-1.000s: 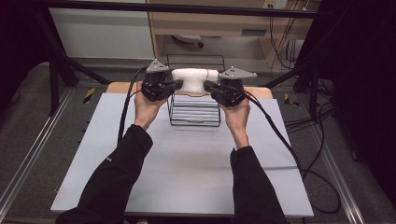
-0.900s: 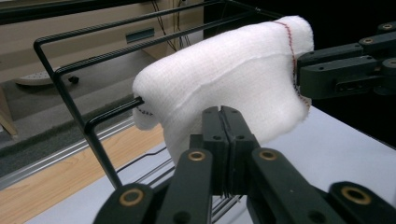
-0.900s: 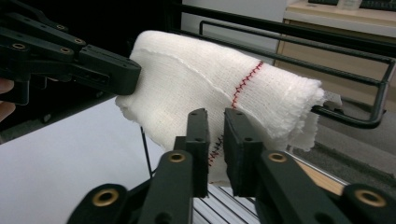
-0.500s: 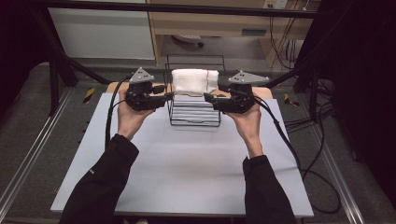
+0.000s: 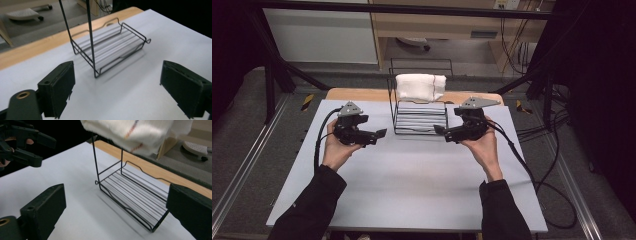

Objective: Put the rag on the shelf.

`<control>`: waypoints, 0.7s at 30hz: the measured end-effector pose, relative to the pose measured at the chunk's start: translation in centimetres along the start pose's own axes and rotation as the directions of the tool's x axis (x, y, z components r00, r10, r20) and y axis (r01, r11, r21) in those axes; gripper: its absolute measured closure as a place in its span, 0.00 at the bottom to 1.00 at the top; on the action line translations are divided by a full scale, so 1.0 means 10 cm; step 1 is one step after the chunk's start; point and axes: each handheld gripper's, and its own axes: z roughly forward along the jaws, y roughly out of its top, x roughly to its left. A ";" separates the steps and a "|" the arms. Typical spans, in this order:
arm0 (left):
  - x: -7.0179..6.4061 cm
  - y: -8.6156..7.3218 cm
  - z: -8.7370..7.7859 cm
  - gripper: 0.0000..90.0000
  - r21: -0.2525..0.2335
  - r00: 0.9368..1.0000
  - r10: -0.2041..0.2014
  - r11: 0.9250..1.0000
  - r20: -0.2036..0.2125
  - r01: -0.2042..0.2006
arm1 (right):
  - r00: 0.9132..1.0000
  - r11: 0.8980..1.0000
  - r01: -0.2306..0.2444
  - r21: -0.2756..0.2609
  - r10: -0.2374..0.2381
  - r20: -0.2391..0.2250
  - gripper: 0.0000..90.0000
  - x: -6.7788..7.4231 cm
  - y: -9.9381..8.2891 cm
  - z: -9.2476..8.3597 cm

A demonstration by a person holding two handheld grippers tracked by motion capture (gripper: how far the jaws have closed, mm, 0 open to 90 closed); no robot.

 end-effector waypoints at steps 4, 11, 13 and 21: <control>0.02 -0.18 0.00 0.09 0.037 1.000 0.000 0.999 -0.013 0.000 | 1.000 1.000 -0.003 0.004 0.003 -0.007 0.01 -0.01 -0.17 0.01; 0.00 -0.46 -0.04 0.09 0.064 0.999 0.034 0.997 -0.008 -0.034 | 0.999 0.999 -0.039 0.033 0.040 -0.023 0.00 -0.07 -0.46 -0.01; -0.01 -0.53 -0.05 0.09 0.065 1.000 0.026 0.998 -0.006 -0.026 | 0.998 0.998 -0.048 0.034 0.049 -0.032 0.00 -0.08 -0.54 -0.02; 0.02 -0.85 -0.14 0.09 0.087 1.000 0.023 0.996 -0.001 -0.023 | 0.996 0.994 -0.080 0.068 0.082 -0.026 0.00 -0.17 -0.92 -0.12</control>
